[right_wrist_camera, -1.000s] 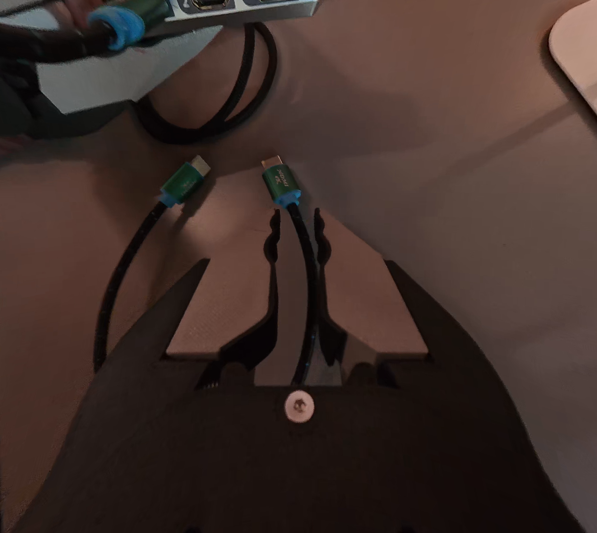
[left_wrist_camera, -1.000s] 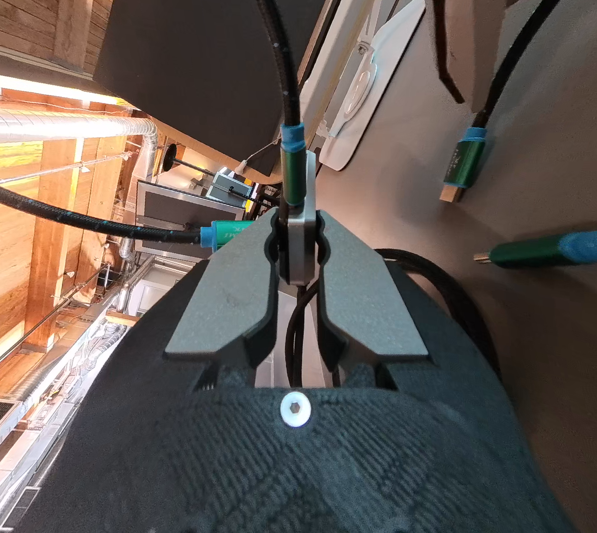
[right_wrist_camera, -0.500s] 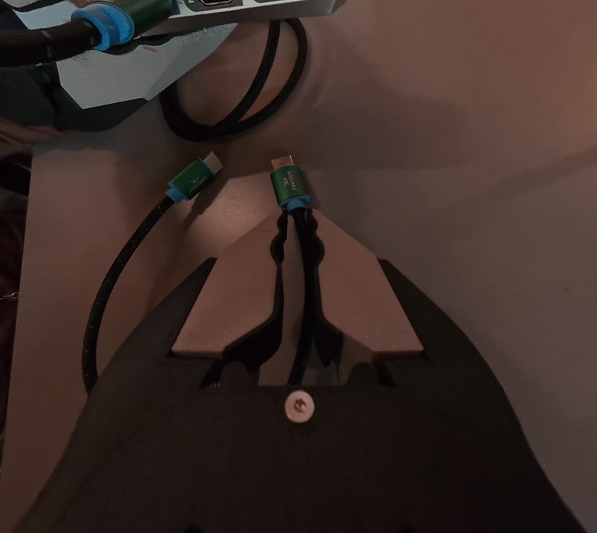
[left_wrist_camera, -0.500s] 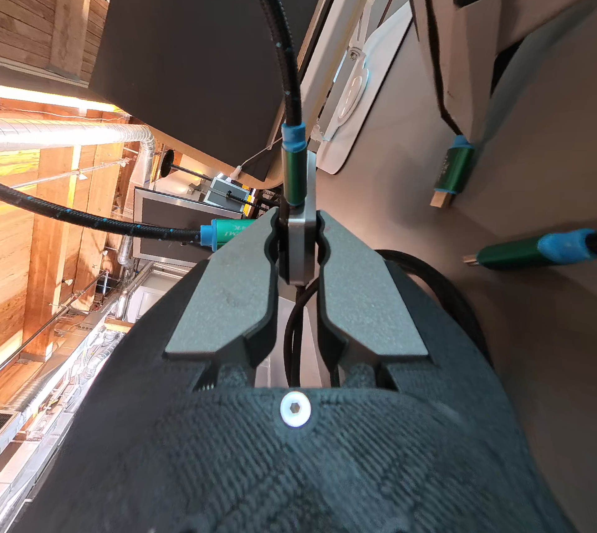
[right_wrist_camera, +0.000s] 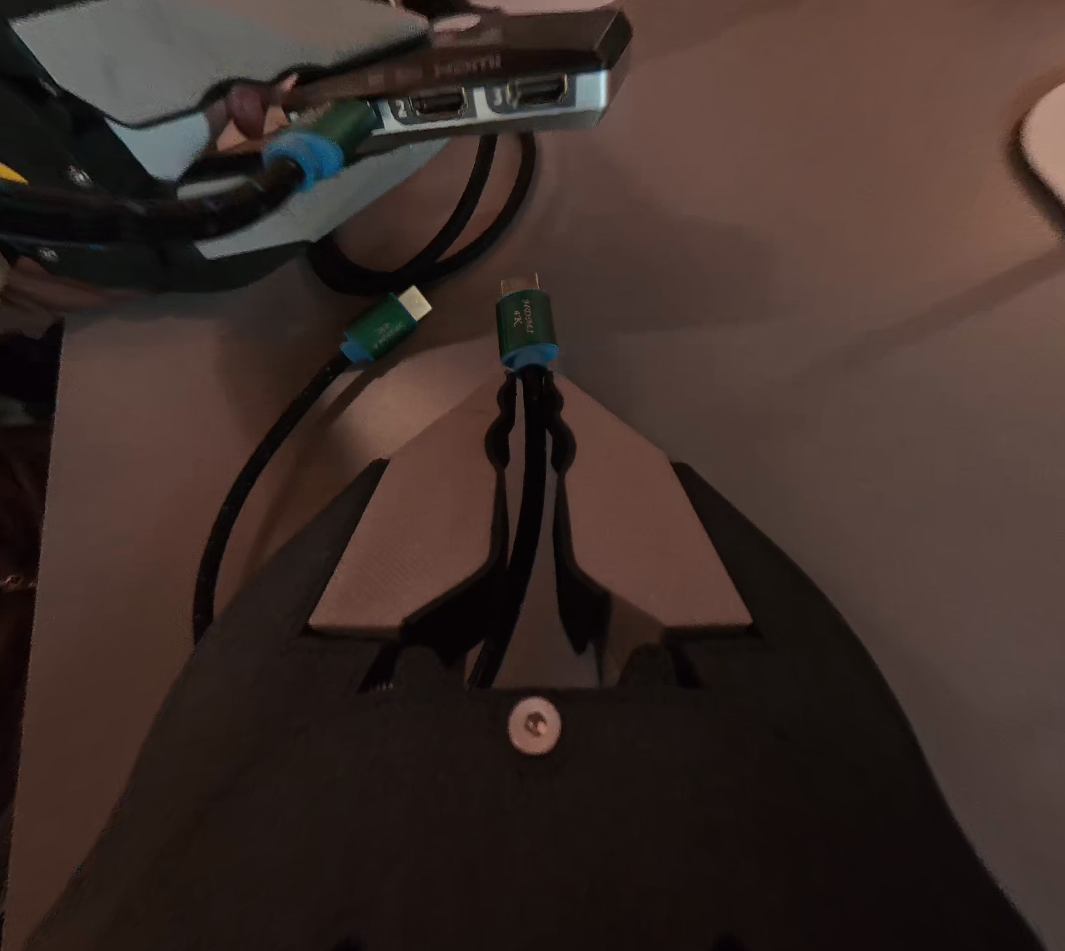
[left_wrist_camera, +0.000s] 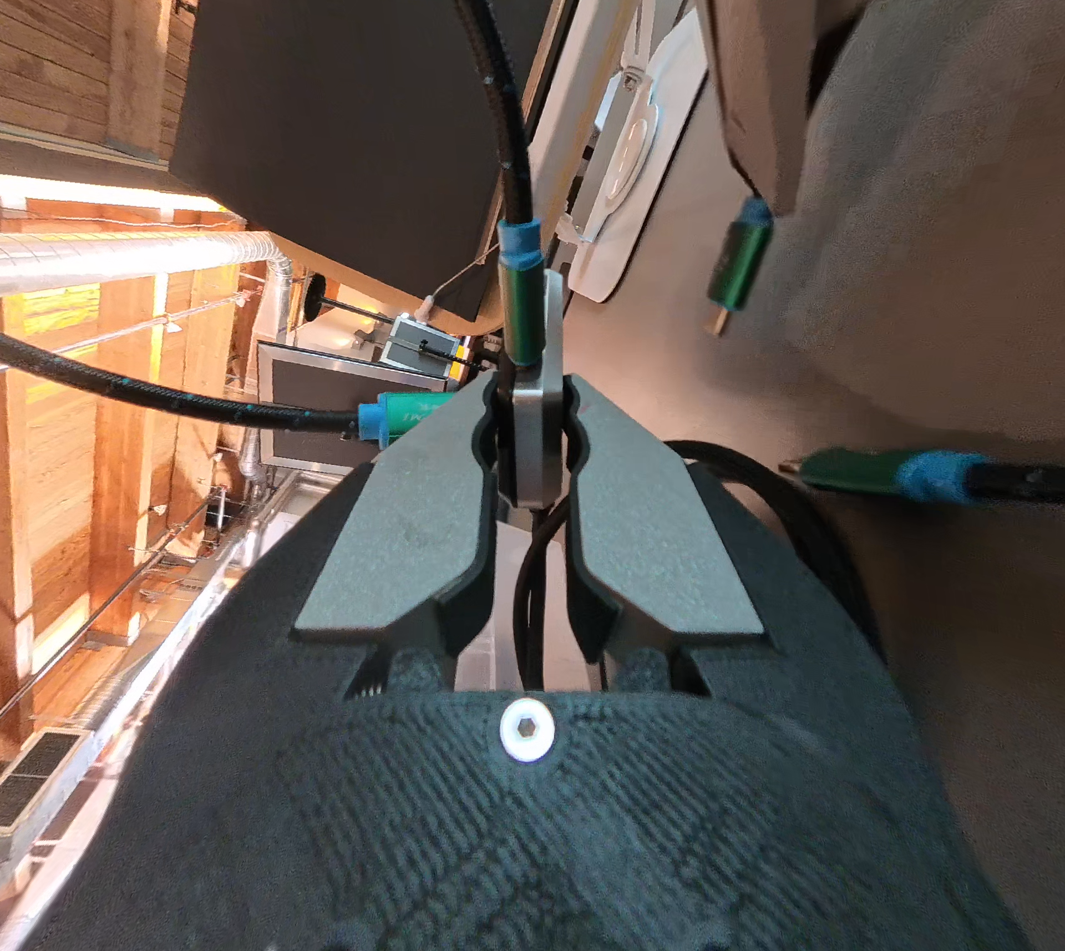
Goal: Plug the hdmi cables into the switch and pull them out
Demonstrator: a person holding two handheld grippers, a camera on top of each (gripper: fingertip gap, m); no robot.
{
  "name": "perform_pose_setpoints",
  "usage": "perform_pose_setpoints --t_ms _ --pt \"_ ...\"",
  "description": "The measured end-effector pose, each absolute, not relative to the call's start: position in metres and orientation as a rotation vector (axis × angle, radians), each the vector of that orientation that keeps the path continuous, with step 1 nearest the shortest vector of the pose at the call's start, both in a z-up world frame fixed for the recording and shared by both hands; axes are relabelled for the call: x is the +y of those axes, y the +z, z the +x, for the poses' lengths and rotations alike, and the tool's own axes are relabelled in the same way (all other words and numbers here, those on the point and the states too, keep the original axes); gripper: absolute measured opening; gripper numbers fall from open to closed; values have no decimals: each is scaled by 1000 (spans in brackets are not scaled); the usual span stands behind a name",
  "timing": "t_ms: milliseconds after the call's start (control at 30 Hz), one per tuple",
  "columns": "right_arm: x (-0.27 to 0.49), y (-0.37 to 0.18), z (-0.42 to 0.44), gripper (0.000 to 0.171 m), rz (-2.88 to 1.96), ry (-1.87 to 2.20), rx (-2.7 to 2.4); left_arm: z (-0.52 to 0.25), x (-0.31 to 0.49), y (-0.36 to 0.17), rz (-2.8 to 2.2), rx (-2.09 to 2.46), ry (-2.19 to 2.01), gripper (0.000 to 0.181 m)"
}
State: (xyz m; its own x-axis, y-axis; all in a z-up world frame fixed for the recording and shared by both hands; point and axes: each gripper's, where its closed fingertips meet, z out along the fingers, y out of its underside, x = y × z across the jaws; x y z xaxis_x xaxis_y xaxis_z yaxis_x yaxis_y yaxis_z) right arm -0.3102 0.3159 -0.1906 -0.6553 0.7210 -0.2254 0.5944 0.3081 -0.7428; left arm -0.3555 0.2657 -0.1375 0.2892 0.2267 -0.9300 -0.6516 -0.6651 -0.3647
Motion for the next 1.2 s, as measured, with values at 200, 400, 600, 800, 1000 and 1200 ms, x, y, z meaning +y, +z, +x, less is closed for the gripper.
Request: perform_pose_setpoints --t_ms 200,400,600,800,1000,1200 --pt "320 -155 -314 6 -1250 1276 -2212 -356 267 -138 -1800 409 1511 17" --pt "305 -139 -311 5 -1230 1366 -2174 -352 270 -139 -1790 466 1539 17" --pt "302 -138 -307 5 -1274 1445 -2196 -348 270 -135 -1766 480 1543 17" --pt "302 -140 -303 4 -1307 1441 -2227 -346 271 -135 -1757 509 1577 17" --pt "300 -139 -298 4 -1394 1554 -2236 -343 272 -129 -1696 565 1671 17" --pt "298 -139 -295 3 -1418 1616 -2253 -342 273 -128 -1685 567 1666 17"
